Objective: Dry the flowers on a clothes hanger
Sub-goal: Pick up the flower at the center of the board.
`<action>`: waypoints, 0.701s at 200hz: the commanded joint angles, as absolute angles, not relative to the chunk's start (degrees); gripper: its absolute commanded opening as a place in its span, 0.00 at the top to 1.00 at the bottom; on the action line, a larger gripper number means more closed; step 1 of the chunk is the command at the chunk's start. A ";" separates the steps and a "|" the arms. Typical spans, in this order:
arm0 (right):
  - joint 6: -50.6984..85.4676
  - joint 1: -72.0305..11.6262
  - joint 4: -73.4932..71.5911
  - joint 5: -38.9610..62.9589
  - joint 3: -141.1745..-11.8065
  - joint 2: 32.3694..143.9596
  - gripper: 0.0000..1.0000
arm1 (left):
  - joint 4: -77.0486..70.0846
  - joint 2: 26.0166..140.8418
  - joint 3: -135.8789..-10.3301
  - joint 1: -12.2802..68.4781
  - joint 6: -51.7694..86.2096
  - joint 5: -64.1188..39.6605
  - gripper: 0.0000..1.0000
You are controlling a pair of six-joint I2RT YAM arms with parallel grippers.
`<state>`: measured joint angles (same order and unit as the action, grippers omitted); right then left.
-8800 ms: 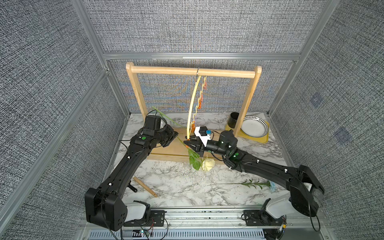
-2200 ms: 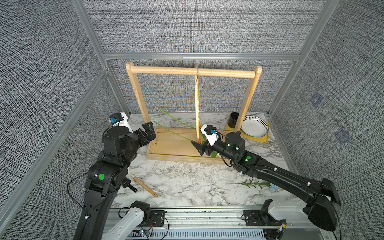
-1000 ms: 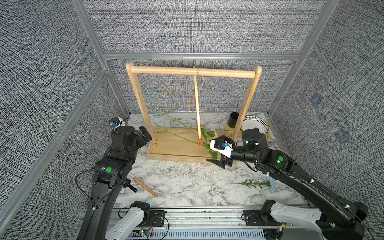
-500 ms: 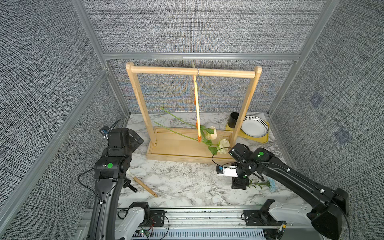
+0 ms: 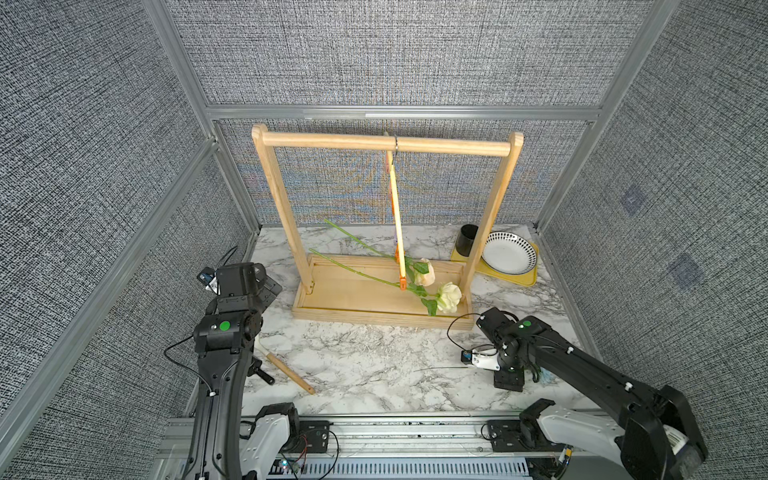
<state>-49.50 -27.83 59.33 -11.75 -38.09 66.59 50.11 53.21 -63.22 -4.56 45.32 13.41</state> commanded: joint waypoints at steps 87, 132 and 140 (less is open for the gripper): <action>-47.19 -25.43 46.85 -12.56 -39.07 77.61 0.48 | 45.79 54.04 -58.57 -5.27 46.26 9.55 0.00; -48.23 -25.97 44.35 -11.07 -36.58 77.05 0.49 | 46.29 54.27 -58.93 -4.67 45.27 11.14 0.00; -48.47 -26.31 43.91 -10.95 -36.19 76.83 0.49 | 46.35 54.32 -58.89 -4.66 45.18 11.34 0.00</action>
